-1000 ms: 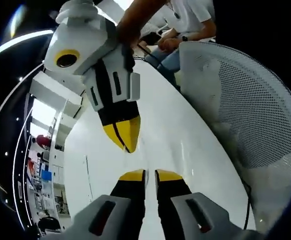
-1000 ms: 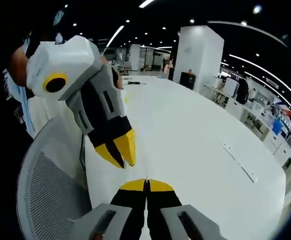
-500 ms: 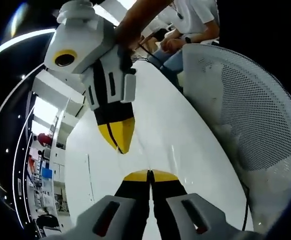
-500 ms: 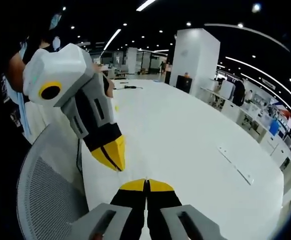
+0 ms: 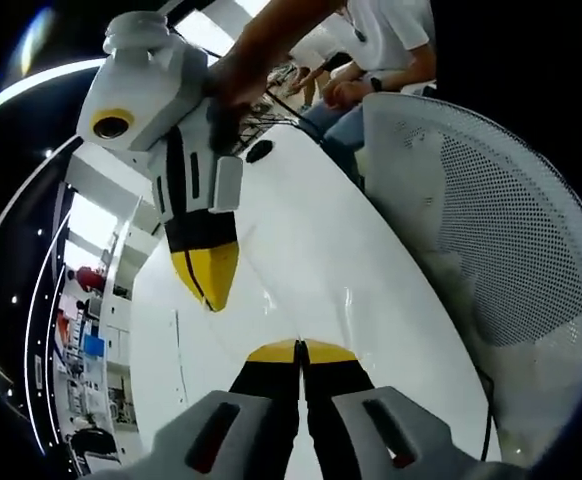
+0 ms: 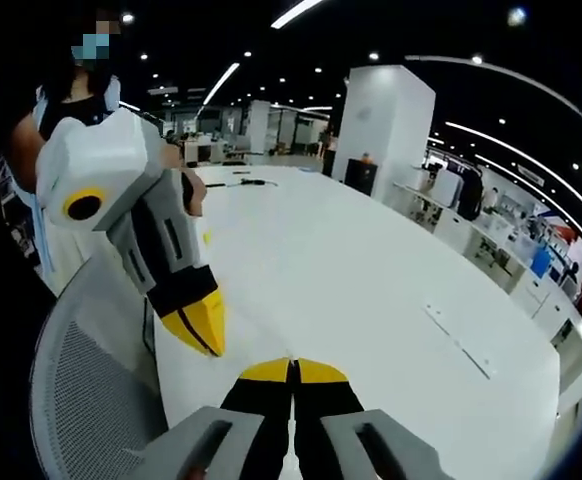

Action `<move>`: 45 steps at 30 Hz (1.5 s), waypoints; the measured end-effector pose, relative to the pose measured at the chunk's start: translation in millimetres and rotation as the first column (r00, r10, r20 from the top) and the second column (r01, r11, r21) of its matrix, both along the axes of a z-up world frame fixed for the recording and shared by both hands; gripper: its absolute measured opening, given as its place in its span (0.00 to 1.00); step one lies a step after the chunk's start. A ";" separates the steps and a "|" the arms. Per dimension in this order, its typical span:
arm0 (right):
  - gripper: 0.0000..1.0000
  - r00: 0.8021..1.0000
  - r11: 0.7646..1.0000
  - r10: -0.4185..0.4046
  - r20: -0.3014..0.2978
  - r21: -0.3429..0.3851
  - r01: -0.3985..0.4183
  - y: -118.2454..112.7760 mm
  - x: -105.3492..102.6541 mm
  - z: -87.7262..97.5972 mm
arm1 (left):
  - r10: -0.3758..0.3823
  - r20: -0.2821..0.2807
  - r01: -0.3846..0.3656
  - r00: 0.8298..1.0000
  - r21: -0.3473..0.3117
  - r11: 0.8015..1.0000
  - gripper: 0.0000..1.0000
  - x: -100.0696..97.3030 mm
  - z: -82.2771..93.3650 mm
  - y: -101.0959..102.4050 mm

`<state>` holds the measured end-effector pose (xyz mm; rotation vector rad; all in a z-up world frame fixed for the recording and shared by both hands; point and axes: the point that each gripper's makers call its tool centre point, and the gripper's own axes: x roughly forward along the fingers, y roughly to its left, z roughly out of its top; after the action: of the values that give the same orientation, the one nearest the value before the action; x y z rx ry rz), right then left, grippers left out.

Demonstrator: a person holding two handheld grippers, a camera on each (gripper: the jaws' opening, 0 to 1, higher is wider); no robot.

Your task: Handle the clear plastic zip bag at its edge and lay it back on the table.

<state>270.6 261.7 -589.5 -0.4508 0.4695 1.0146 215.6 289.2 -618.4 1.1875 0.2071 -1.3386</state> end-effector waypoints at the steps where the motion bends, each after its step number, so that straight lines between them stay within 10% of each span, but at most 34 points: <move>1: 0.00 1.000 1.000 -0.005 0.008 0.000 0.005 -0.8 2.1 1.5 | -0.001 0.000 0.001 1.000 0.001 1.000 0.00 -0.8 0.1 -0.5; 45: 0.00 0.998 0.999 -0.037 0.056 0.012 0.036 -13.9 20.7 16.7 | 0.052 -0.011 -0.053 0.999 -0.066 0.996 0.00 2.7 21.9 4.1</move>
<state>291.3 247.7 -572.8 -0.4580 0.4205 0.9664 218.4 293.3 -596.5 1.1130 0.1979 -1.2964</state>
